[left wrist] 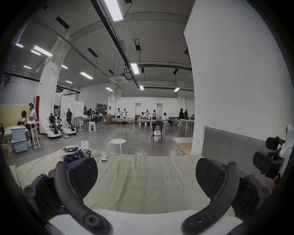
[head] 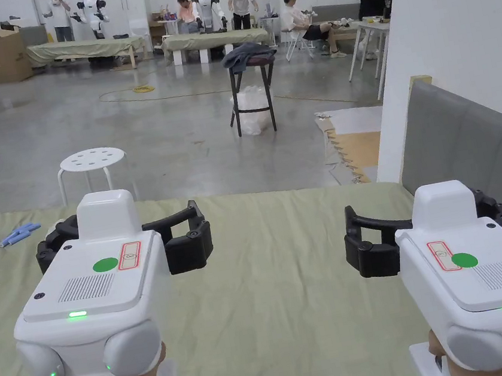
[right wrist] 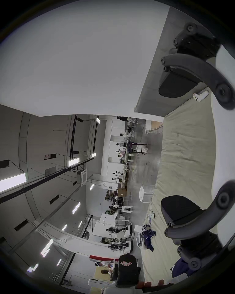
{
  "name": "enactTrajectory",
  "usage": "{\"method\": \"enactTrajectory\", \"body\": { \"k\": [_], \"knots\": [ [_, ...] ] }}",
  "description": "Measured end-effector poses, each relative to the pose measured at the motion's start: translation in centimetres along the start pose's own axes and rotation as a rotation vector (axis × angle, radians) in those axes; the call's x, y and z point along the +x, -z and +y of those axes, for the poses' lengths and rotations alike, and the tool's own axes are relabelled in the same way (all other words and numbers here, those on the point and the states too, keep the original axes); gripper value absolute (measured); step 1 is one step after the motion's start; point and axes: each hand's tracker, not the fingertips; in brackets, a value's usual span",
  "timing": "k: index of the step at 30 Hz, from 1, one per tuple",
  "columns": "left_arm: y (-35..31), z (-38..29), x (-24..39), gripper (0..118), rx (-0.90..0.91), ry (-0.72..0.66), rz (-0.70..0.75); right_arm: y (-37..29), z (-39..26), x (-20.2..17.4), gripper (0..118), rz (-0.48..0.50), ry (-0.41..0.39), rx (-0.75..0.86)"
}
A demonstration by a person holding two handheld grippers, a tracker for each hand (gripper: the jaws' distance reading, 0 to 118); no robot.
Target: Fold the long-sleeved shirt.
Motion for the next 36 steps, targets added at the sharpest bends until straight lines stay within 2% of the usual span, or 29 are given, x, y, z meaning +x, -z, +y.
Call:
{"method": "enactTrajectory", "body": {
  "k": [13, 36],
  "knots": [
    [-0.3, -0.2, -0.5, 111, 0.015, 0.052, -0.031, -0.6, 0.1, -0.5, 118, 0.009, -0.005, 0.002],
    [-0.2, -0.1, -0.3, 111, 0.014, 0.046, -0.026, -0.7, 0.1, -0.9, 118, -0.011, -0.009, 0.009]
  ]
}}
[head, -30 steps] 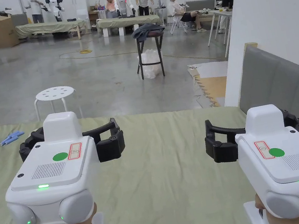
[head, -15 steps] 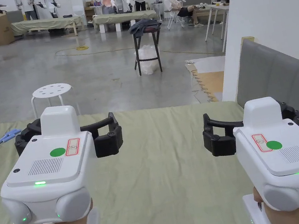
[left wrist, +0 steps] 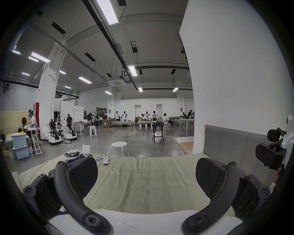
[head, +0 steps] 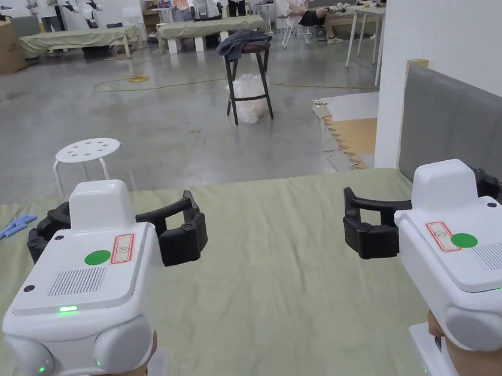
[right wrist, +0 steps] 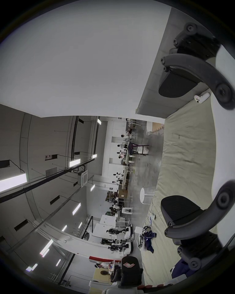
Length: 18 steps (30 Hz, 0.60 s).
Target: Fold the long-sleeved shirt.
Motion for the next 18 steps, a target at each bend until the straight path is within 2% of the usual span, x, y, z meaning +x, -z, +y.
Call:
{"method": "enactTrajectory", "body": {
  "k": [7, 18],
  "knots": [
    [-0.1, 0.2, -0.1, 111, 0.000, -0.007, -0.002, 0.1, -0.4, -0.4, 118, 0.003, -0.024, -0.002],
    [-0.4, 0.4, 0.0, 111, 0.011, 0.004, 0.000, 0.3, -1.0, -0.4, 118, 0.008, -0.010, -0.025]
  ]
}}
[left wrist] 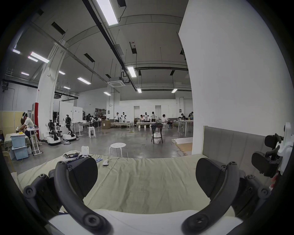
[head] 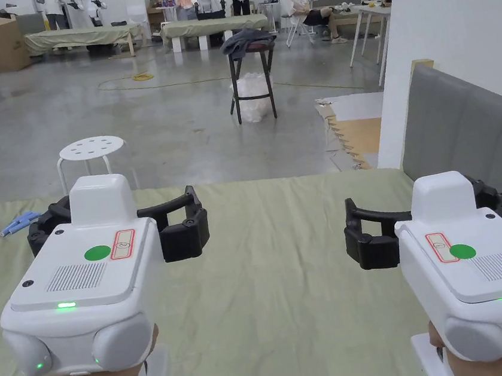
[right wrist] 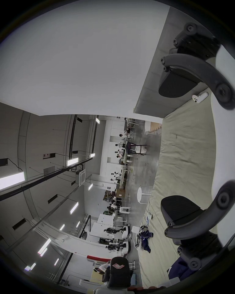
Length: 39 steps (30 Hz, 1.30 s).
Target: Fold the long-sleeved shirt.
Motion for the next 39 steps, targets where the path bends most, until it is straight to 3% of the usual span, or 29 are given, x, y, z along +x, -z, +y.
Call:
{"method": "enactTrajectory", "body": {
  "k": [3, 7, 18, 23, 27, 39],
  "knots": [
    [0.0, 0.1, 0.1, 111, -0.006, -0.004, -0.010, 0.0, 0.1, 0.3, 118, 0.008, 0.032, -0.002],
    [0.0, 0.2, 0.0, 111, -0.008, -0.028, -0.022, 0.1, 0.1, 0.3, 118, -0.008, 0.008, -0.001],
    [1.1, 0.0, 0.5, 111, -0.091, -0.087, 0.096, 0.1, -0.3, 0.2, 118, 0.006, 0.013, -0.008],
    [0.9, -0.3, 1.4, 111, -0.088, -0.034, 0.147, 0.2, -0.6, -0.1, 118, 0.008, -0.003, -0.011],
    [0.4, -0.2, 1.0, 111, -0.104, -0.106, 0.069, 0.2, -0.6, -0.1, 118, 0.009, 0.001, -0.009],
    [-0.4, -0.2, 0.5, 111, -0.076, -0.069, 0.083, 0.2, -0.2, 0.7, 118, -0.016, 0.005, 0.009]
  ]
}}
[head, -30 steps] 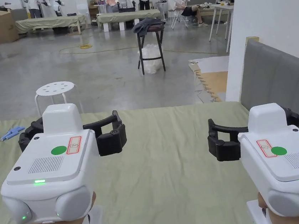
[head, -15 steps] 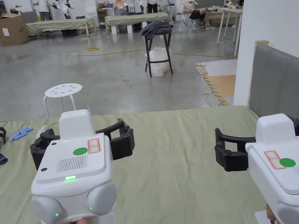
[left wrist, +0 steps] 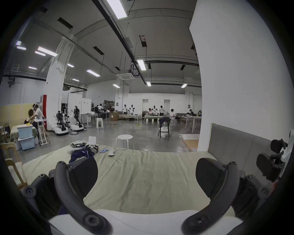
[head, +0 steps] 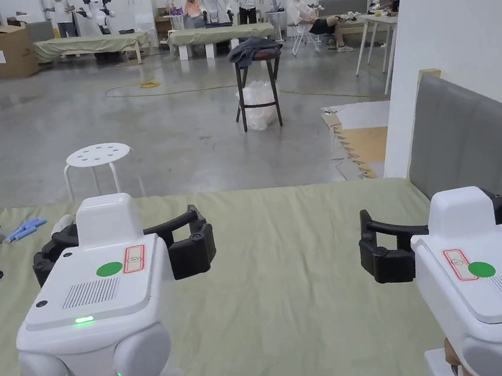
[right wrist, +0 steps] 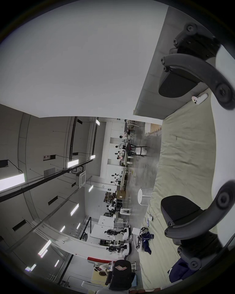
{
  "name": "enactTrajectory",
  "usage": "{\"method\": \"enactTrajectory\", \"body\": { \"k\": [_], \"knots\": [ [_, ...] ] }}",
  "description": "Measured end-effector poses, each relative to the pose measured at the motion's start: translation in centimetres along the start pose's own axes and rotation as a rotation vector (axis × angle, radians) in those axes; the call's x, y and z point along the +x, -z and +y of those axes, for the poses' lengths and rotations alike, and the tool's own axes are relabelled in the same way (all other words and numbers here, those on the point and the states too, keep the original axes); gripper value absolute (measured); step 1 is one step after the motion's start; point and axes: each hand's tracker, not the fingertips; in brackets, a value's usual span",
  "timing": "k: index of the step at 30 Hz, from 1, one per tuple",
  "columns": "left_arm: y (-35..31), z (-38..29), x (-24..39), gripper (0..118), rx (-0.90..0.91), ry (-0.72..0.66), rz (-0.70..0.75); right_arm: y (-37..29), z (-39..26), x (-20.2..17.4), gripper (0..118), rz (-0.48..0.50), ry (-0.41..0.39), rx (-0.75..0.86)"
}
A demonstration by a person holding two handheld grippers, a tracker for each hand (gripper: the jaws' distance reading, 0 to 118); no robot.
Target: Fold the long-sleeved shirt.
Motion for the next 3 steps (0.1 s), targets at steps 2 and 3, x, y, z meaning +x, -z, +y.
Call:
{"method": "enactTrajectory", "body": {
  "k": [2, 3],
  "knots": [
    [0.01, -0.05, -0.03, 111, 0.003, -0.008, 0.019, -0.02, 0.17, 0.12, 118, -0.004, 0.004, 0.004],
    [0.03, -0.11, -0.02, 111, 0.003, -0.005, 0.031, -0.05, 0.24, 0.15, 118, -0.003, 0.004, 0.006]
  ]
}}
